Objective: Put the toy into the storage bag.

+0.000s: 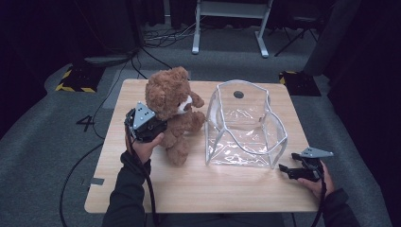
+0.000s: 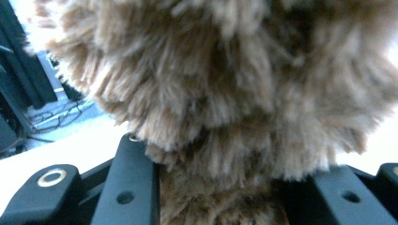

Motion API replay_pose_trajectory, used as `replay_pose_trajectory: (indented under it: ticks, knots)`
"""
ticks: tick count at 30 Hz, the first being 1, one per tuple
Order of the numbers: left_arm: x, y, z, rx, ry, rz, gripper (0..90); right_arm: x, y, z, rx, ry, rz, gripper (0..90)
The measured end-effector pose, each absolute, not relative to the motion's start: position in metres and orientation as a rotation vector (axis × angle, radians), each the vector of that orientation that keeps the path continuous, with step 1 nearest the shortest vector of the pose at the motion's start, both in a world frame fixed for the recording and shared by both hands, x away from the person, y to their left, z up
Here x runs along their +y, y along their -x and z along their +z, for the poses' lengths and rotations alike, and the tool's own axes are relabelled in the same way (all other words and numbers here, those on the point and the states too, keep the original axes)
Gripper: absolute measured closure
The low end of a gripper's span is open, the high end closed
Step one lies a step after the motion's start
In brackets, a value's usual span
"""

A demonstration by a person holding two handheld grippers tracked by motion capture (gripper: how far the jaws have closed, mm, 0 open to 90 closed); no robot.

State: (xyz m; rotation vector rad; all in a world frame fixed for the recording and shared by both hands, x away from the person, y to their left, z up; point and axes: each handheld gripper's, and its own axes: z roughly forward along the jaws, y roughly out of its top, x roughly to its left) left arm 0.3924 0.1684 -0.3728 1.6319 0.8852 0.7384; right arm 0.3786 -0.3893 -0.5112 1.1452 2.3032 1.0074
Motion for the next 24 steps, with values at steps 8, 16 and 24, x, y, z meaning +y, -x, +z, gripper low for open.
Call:
replay_pose_trajectory:
  ticks: [8,16,24]
  knots:
    - [0.168,-0.401,-0.349,0.858,-1.588,0.732,61.5,-0.389,-0.379,-0.511,2.303,-1.145,1.007,17.2]
    - [0.164,-0.407,-0.332,0.869,-1.578,0.752,61.3,-0.389,-0.379,-0.511,2.301,-1.148,1.007,17.2]
    - [0.16,-0.409,-0.309,0.848,-1.54,0.767,61.0,-0.389,-0.379,-0.511,2.301,-1.149,1.008,17.2]
